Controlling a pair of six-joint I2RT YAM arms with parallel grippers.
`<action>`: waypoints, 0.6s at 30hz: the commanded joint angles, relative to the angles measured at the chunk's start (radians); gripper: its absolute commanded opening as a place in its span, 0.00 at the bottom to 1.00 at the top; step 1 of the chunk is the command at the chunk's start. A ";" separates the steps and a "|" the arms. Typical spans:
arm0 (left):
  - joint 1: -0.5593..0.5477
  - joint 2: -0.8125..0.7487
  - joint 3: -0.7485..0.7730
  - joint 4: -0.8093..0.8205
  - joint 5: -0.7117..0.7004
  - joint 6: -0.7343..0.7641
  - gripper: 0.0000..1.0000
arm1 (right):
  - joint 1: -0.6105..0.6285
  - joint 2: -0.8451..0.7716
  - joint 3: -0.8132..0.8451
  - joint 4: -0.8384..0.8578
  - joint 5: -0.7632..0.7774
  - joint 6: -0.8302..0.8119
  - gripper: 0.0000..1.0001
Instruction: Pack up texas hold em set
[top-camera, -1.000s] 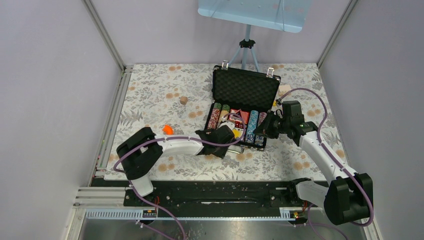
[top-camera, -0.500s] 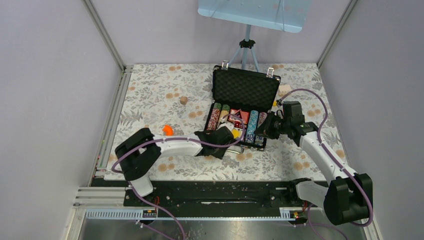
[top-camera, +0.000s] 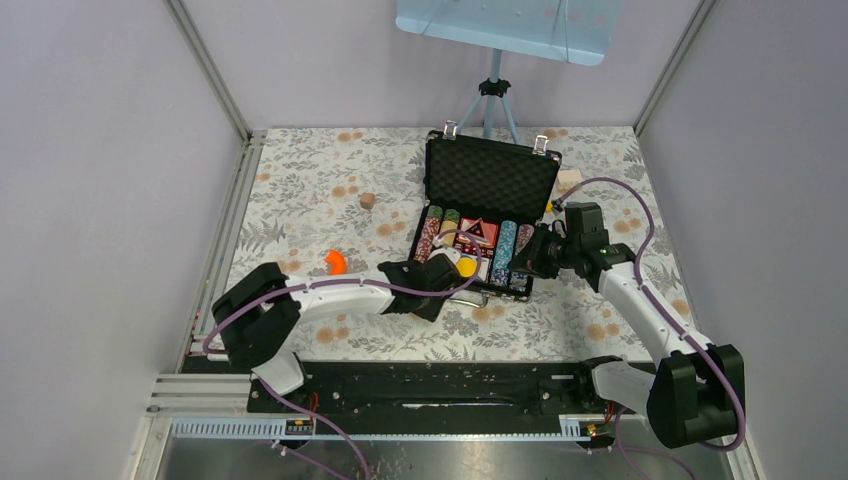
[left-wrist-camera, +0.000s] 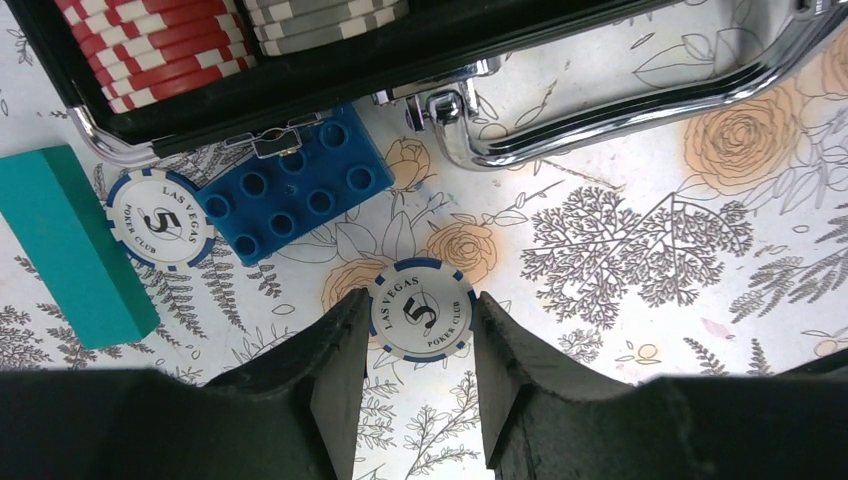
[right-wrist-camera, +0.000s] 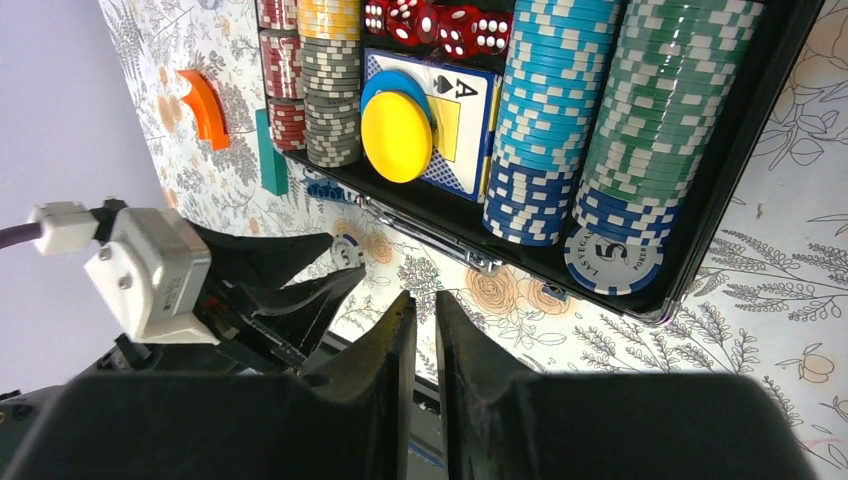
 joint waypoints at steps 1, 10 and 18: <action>-0.008 -0.054 0.065 -0.014 -0.025 0.009 0.37 | -0.007 0.028 0.001 0.005 -0.064 -0.032 0.21; -0.014 -0.111 0.177 -0.052 -0.028 0.055 0.36 | 0.009 0.171 -0.035 0.182 -0.402 -0.019 0.27; -0.019 -0.124 0.261 -0.069 -0.005 0.071 0.36 | 0.100 0.220 -0.065 0.430 -0.476 0.112 0.39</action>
